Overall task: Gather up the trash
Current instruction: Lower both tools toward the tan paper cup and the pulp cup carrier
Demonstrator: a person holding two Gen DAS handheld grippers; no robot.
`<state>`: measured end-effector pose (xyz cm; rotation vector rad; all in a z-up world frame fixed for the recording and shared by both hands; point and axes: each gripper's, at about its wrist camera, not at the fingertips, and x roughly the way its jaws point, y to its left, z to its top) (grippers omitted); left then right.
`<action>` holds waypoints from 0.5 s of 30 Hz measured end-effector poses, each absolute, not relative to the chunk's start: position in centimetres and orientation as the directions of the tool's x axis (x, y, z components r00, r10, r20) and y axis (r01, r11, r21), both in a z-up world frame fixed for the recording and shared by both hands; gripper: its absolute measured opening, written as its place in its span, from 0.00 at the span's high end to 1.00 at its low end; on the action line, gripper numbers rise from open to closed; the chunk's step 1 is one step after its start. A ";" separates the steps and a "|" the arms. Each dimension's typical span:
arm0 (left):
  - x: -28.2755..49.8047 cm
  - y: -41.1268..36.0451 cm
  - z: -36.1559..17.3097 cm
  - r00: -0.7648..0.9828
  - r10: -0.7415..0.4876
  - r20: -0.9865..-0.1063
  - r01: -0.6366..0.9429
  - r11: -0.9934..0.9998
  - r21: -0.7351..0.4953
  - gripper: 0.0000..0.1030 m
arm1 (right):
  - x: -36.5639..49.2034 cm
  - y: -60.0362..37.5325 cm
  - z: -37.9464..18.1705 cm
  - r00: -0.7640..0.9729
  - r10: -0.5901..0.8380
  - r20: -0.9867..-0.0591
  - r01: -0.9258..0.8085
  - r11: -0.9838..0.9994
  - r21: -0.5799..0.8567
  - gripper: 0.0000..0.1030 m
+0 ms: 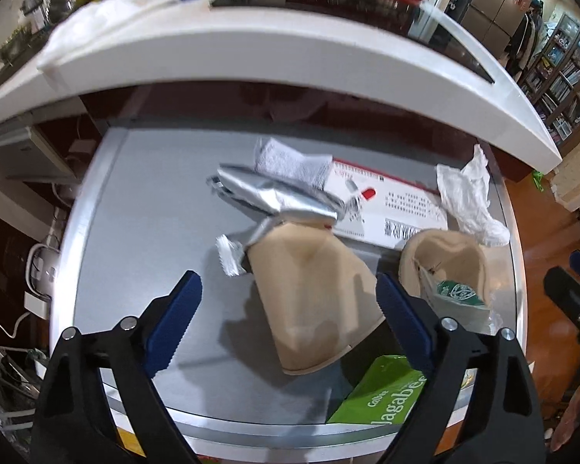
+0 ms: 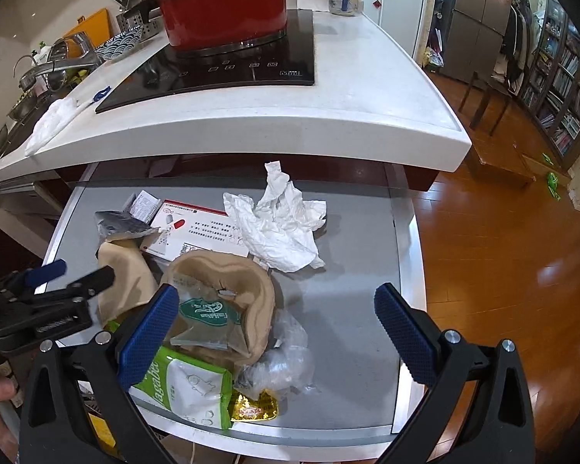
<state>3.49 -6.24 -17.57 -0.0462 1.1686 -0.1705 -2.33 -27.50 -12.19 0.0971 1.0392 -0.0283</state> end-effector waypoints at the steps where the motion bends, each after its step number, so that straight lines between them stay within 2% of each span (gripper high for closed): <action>1: 3.5 -6.2 -17.8 0.372 -0.172 -0.912 0.107 0.984 -0.141 0.12 | -2.3 -27.6 -12.3 0.504 0.020 -0.863 0.073 0.995 0.066 0.04; 6: 4.0 -6.3 -18.9 0.337 -0.204 -0.919 0.092 0.979 -0.183 0.12 | -2.2 -28.3 -12.9 0.485 0.032 -0.874 0.090 0.992 0.086 0.04; 10: 5.3 -6.2 -20.4 0.281 -0.244 -0.928 0.046 0.969 -0.241 0.16 | -1.9 -28.2 -13.1 0.485 0.026 -0.874 0.087 0.993 0.078 0.04; 15: 5.9 -6.6 -21.5 0.281 -0.273 -0.920 0.046 0.961 -0.271 0.29 | -1.6 -28.1 -13.3 0.473 0.053 -0.879 0.064 0.994 0.094 0.04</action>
